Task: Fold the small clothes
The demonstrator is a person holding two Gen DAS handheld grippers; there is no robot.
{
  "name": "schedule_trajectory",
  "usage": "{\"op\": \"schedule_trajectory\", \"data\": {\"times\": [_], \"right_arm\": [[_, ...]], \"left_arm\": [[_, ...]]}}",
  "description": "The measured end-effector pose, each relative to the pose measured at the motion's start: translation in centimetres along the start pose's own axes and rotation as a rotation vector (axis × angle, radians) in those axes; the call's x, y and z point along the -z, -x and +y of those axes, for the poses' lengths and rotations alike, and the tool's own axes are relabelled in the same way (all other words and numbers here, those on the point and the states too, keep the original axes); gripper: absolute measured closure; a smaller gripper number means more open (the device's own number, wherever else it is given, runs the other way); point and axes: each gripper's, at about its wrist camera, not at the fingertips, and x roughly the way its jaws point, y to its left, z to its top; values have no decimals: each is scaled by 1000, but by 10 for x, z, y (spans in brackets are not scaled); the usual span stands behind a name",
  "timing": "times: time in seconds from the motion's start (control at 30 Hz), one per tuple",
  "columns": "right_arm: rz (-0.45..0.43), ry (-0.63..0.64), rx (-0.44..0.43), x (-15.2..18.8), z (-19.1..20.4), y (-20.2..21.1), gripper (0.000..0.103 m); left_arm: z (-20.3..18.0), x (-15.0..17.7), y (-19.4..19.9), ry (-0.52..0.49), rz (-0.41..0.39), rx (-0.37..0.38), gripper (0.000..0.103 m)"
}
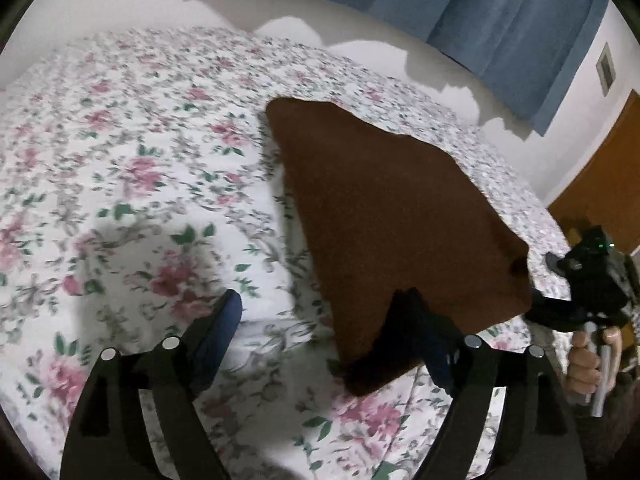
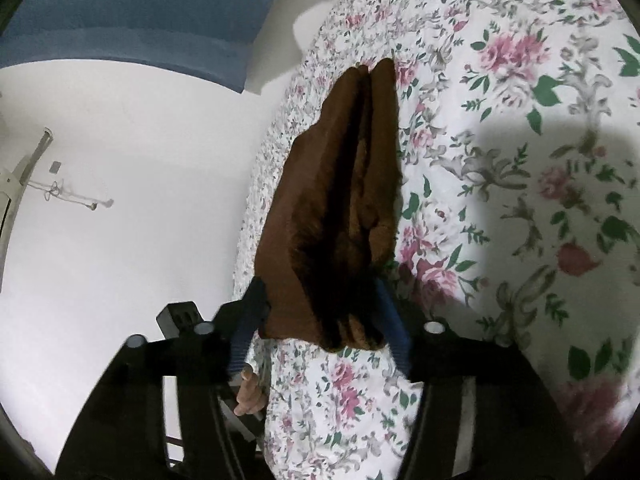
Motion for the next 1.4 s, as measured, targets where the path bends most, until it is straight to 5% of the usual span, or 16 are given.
{"op": "schedule_trajectory", "data": {"times": [0.17, 0.23, 0.3, 0.57, 1.4], "right_arm": [[-45, 53, 116, 4, 8, 14, 29], [-79, 112, 273, 9, 17, 17, 21], [-113, 182, 412, 15, 26, 16, 20], [-149, 329, 661, 32, 46, -4, 16], [-200, 515, 782, 63, 74, -33, 10]], "left_arm": [[-5, 4, 12, -33, -30, -96, 21], [-7, 5, 17, -43, -45, -128, 21], [-9, 6, 22, -49, -60, -152, 20], [-21, 10, 34, -79, -119, -213, 19], [-26, 12, 46, -72, -198, -320, 17]]}}
